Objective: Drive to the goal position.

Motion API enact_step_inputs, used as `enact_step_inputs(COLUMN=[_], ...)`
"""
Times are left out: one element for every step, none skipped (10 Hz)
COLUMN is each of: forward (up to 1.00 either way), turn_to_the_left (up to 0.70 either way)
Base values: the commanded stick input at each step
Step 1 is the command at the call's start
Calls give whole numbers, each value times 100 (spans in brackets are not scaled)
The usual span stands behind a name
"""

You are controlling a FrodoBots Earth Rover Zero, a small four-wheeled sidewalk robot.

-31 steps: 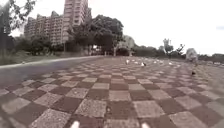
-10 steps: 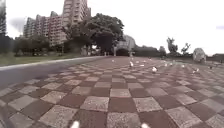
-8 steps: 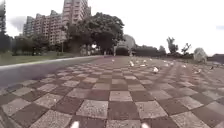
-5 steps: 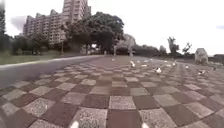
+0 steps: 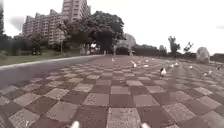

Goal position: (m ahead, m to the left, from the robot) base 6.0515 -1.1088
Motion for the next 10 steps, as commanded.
enact_step_inputs(forward=[70, 70, 70, 70, 70, 70, 70, 70, 70, 70], turn_to_the_left=[0, 0, 0, 0, 0, 0, 0, 0, 0, 0])
